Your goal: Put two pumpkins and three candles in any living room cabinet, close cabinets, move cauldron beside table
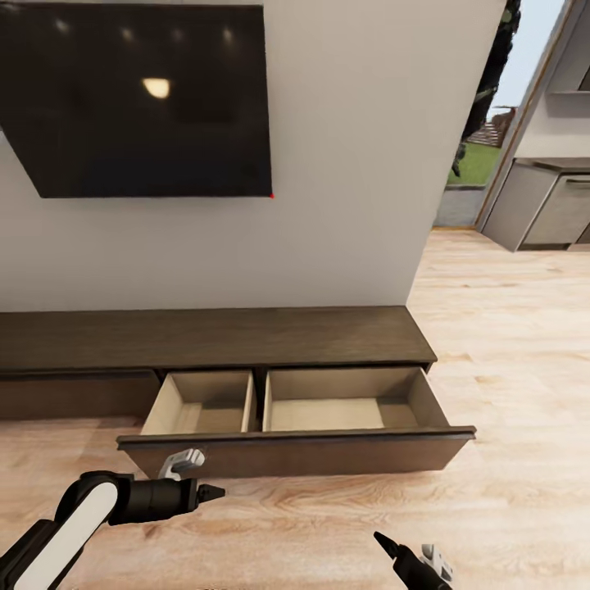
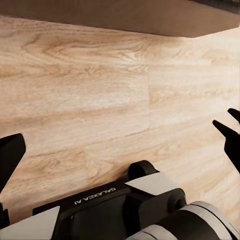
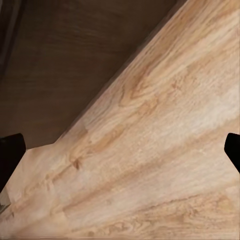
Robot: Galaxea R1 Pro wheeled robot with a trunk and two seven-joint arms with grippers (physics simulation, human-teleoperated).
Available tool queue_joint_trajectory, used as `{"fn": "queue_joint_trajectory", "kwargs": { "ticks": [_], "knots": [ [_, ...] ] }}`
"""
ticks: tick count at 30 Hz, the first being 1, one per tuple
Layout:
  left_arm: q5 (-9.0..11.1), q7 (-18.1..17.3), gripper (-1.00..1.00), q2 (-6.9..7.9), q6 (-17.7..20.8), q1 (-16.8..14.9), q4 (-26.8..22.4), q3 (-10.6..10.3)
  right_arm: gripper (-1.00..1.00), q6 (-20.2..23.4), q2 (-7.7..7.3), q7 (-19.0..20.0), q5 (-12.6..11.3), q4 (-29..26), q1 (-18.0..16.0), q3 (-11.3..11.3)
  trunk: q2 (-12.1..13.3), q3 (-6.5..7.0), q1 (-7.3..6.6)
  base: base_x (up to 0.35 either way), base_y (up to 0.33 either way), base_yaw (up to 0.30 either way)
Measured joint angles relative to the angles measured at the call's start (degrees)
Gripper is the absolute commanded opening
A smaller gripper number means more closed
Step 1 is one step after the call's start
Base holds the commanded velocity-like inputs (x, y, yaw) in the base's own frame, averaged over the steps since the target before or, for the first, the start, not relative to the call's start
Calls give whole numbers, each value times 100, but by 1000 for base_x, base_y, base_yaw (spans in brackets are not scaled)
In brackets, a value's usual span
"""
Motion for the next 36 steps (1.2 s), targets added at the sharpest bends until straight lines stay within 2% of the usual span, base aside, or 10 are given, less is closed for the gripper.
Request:
{"fn": "queue_joint_trajectory", "kwargs": {
  "ticks": [14,19,22,36],
  "knots": [
    [-25,88,100,6,-12,0,11,3,100,-104,32,-54,7,5,0,-6,562,251,-308,0,0,288],
    [-8,397,100,1,-15,0,9,17,100,-147,32,-68,24,5,0,-8,762,341,-417,0,0,290],
    [12,453,100,-2,-15,0,8,18,100,-154,36,-72,26,5,0,-5,883,395,-483,0,0,290],
    [20,475,100,-3,-15,0,8,19,100,-156,38,-78,35,4,0,-1,1444,646,-791,0,0,289]
  ]
}}
